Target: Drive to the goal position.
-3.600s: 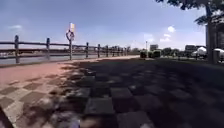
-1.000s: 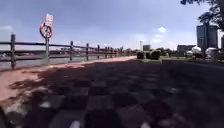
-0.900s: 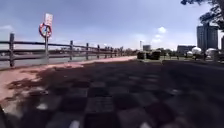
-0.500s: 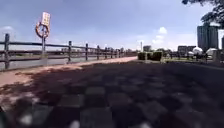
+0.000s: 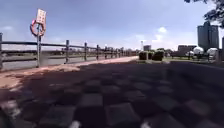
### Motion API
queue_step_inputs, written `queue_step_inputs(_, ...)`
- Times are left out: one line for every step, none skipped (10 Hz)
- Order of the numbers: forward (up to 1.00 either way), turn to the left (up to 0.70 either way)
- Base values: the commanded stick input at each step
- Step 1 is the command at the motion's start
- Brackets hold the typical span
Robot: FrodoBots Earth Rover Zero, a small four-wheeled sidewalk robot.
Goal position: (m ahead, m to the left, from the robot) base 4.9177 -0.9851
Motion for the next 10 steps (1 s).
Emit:
queue_step_inputs(0.70,0.00)
queue_step_inputs(0.70,0.00)
queue_step_inputs(0.70,0.00)
queue_step_inputs(0.70,0.00)
queue_step_inputs(0.70,0.00)
queue_step_inputs(0.70,0.00)
queue_step_inputs(0.70,0.00)
queue_step_inputs(0.70,0.00)
queue_step_inputs(0.70,0.00)
queue_step_inputs(0.70,0.00)
